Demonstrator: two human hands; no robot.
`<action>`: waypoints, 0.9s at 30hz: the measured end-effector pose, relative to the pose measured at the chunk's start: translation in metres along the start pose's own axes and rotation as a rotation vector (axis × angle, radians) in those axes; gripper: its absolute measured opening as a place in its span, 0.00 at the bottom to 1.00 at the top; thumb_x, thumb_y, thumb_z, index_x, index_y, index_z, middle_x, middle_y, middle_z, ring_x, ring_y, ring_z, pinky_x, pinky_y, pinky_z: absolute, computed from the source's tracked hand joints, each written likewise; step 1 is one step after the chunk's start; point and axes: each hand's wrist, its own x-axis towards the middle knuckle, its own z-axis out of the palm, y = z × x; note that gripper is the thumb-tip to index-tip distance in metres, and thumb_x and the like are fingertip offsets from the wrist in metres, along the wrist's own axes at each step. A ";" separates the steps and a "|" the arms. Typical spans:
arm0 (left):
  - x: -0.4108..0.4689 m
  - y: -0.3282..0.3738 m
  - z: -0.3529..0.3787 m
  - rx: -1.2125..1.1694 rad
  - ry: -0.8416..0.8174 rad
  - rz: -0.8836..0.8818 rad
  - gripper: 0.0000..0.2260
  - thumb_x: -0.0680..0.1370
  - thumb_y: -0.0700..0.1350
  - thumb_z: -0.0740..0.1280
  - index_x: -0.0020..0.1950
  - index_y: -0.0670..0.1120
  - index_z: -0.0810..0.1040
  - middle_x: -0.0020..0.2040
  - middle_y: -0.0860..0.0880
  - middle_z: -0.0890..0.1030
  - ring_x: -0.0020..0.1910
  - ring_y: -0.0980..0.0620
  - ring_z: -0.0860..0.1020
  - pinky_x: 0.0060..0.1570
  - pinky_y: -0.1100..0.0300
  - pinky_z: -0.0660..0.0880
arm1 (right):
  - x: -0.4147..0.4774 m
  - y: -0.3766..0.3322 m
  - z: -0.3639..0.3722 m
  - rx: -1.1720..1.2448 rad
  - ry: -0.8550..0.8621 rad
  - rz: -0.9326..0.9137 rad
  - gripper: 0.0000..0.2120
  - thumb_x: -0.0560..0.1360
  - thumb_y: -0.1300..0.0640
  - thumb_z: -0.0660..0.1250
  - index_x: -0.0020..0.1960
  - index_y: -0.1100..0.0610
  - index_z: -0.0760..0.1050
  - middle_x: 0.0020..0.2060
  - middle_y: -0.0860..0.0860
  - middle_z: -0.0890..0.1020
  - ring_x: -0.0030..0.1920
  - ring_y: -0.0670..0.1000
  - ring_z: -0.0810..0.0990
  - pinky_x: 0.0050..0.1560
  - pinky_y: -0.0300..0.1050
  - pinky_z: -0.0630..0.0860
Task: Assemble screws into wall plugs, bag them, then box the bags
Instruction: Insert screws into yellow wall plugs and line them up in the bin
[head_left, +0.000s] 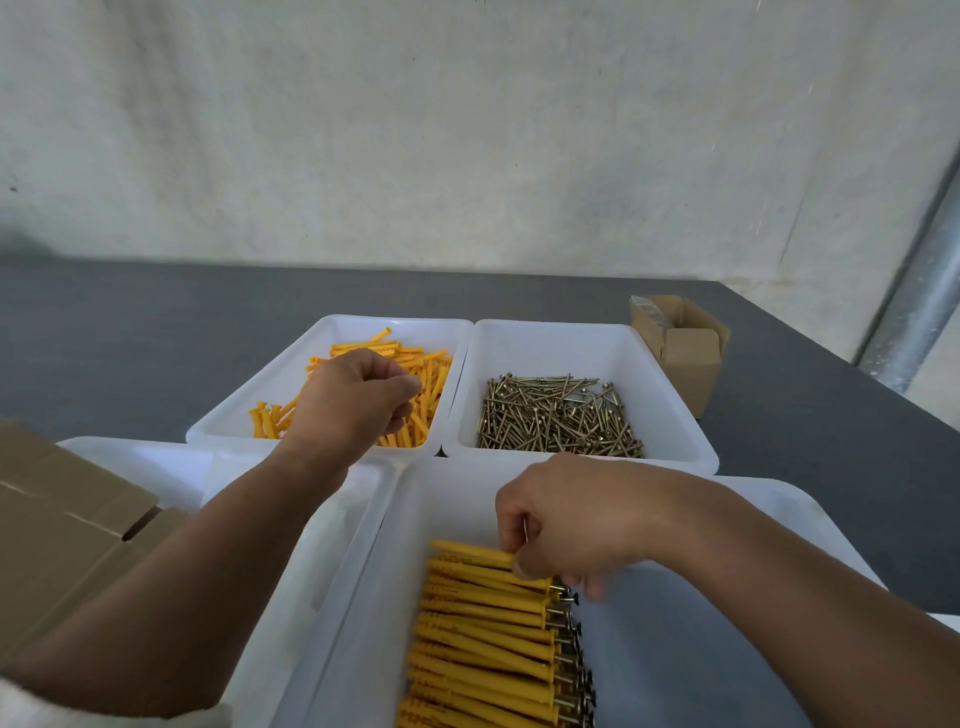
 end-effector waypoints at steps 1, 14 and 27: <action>0.002 -0.003 -0.001 0.064 0.023 0.021 0.03 0.75 0.41 0.71 0.41 0.44 0.80 0.37 0.45 0.82 0.40 0.46 0.81 0.46 0.50 0.81 | 0.001 -0.002 0.002 -0.047 0.004 -0.004 0.04 0.78 0.56 0.67 0.52 0.50 0.76 0.44 0.52 0.85 0.33 0.49 0.82 0.35 0.39 0.77; 0.014 -0.034 -0.007 0.941 0.001 0.137 0.16 0.76 0.63 0.62 0.43 0.52 0.79 0.37 0.55 0.76 0.40 0.52 0.73 0.37 0.58 0.66 | 0.015 -0.001 0.023 -0.279 0.053 -0.091 0.11 0.78 0.54 0.67 0.57 0.57 0.78 0.52 0.52 0.81 0.53 0.52 0.79 0.34 0.36 0.65; 0.028 -0.041 -0.007 1.259 -0.309 0.021 0.35 0.74 0.73 0.43 0.57 0.52 0.80 0.63 0.48 0.78 0.63 0.47 0.73 0.50 0.53 0.67 | 0.024 0.076 -0.013 -0.069 0.533 0.267 0.21 0.81 0.37 0.52 0.39 0.50 0.70 0.38 0.47 0.76 0.42 0.48 0.74 0.40 0.45 0.70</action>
